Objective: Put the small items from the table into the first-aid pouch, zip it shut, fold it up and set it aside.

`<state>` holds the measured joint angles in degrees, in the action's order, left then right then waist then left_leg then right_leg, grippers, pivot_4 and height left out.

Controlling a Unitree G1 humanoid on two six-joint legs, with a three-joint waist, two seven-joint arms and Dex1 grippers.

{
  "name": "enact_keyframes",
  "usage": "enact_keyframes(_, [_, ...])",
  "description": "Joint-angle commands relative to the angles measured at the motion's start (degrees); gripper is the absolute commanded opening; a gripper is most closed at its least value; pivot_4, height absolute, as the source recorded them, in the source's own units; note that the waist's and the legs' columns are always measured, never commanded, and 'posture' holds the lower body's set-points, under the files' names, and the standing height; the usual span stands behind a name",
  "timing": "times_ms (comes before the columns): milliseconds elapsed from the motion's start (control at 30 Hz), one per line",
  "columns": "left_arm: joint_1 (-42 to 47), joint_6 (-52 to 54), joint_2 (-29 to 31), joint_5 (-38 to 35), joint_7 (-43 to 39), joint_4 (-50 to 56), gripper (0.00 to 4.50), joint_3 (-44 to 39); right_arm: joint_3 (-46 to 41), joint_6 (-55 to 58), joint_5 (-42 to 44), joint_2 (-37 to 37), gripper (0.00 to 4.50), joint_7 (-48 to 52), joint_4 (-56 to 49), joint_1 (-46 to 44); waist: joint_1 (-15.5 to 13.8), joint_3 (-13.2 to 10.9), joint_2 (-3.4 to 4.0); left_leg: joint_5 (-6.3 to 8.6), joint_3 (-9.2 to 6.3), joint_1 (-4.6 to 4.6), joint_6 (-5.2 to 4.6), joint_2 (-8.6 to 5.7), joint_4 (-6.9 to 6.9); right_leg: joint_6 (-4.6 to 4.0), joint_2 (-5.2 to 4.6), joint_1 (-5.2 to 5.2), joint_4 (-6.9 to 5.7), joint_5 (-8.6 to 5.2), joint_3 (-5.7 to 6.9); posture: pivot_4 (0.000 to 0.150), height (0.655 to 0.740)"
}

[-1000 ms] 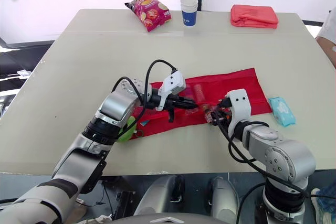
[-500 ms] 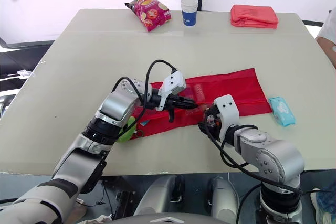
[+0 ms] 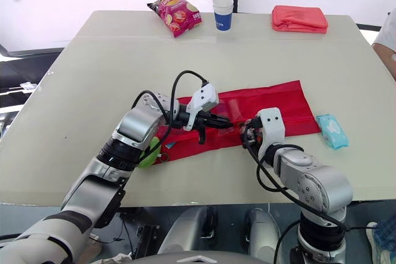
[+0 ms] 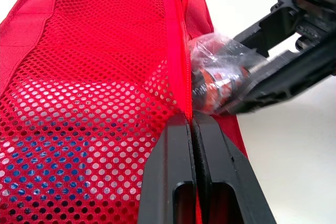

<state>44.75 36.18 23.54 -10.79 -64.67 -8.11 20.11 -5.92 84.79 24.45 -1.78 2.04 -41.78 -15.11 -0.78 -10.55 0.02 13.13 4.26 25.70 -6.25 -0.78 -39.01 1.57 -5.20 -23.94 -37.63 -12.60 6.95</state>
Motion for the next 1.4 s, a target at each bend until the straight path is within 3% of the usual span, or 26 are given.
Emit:
enact_keyframes(33, [1.2, 0.2, 0.0, -1.3, -0.4, 1.4, 0.0, -1.3, -1.7, 1.2, -1.6, 2.9, 0.86, -2.6, -3.2, -1.2, 0.0, 0.0, 0.0, 0.0, 0.0, 0.0, 0.0, 0.0, 0.0, 0.0, 0.02, 0.0, 0.0, 0.0, 0.0, 0.15, 0.74])
enact_keyframes(467, [2.2, -0.5, 0.1, -1.1, -2.4, -0.1, 0.0, 0.2, -1.6, -0.9, -6.3, 10.7, 0.86, -7.2, 1.0, -2.7, 0.1, 0.0, 0.04, 0.0, 0.01, -0.02, 0.12, -0.02, 0.07, -0.01, 0.2, -0.03, 0.0, 0.0, 0.0, 0.15, 0.74])
enact_keyframes(767, [2.6, -2.8, 0.4, 0.0, -4.7, -1.7, 0.0, 1.3, 8.2, -8.1, -6.8, -0.4, 0.86, -0.9, 7.5, -5.0, 0.7, 0.0, 0.05, -0.11, 0.08, -0.07, 0.16, -0.04, 0.29, -0.02, 0.24, -0.07, 0.03, 0.0, -0.05, 0.15, 0.74])
enact_keyframes(1067, [2.3, -3.6, 0.3, 0.6, -5.9, -2.2, 0.0, 2.0, 11.7, -14.7, -9.5, -5.7, 0.86, 1.0, 13.4, -6.9, 1.2, 0.0, 0.04, -0.12, 0.06, -0.08, 0.17, -0.03, 0.31, -0.02, 0.18, -0.07, 0.03, -0.01, -0.05, 0.15, 0.74])
enact_keyframes(1100, [2.3, -3.7, 0.2, 0.7, -5.9, -2.1, 0.0, 2.1, 11.5, -15.7, -9.5, -5.9, 1.36, 1.5, 14.6, -7.0, 1.2, 0.0, 0.04, -0.13, 0.07, -0.08, 0.17, -0.02, 0.31, -0.02, 0.18, -0.07, 0.03, -0.01, -0.05, 0.15, 0.74])
enact_keyframes(1233, [2.5, -3.9, -0.1, 1.0, -5.9, -2.7, 0.0, 1.9, 10.8, -17.2, -9.0, -7.6, 2.51, 3.5, 14.9, -6.2, 1.2, 0.0, 0.04, -0.13, 0.07, -0.08, 0.17, -0.02, 0.32, -0.02, 0.19, -0.06, 0.04, 0.0, -0.05, 0.15, 0.74])
enact_keyframes(1300, [2.7, -4.2, 0.0, 1.2, -5.8, -3.5, 0.0, 1.7, 9.9, -16.8, -8.1, -9.3, 3.46, 5.0, 11.7, -4.9, 1.0, 0.0, 0.04, -0.13, 0.06, -0.08, 0.17, -0.03, 0.31, -0.02, 0.17, -0.04, 0.04, 0.0, -0.03, 0.15, 0.74])
enact_keyframes(1333, [2.9, -4.5, 0.0, 1.4, -5.7, -4.0, 0.0, 1.5, 9.4, -16.4, -6.7, -10.8, 3.68, 6.8, 8.9, -3.6, 0.8, 0.0, 0.03, -0.13, 0.06, -0.09, 0.17, -0.03, 0.31, -0.02, 0.16, -0.03, 0.04, 0.0, -0.03, 0.15, 0.74])
enact_keyframes(1400, [3.1, -4.8, 0.0, 1.5, -5.6, -4.6, 0.0, 1.4, 8.5, -15.9, -4.5, -13.5, 3.68, 9.8, 3.9, -0.8, 0.3, 0.0, 0.04, -0.13, 0.05, -0.08, 0.17, -0.04, 0.31, -0.01, 0.12, -0.04, 0.06, -0.01, -0.03, 0.15, 0.74])
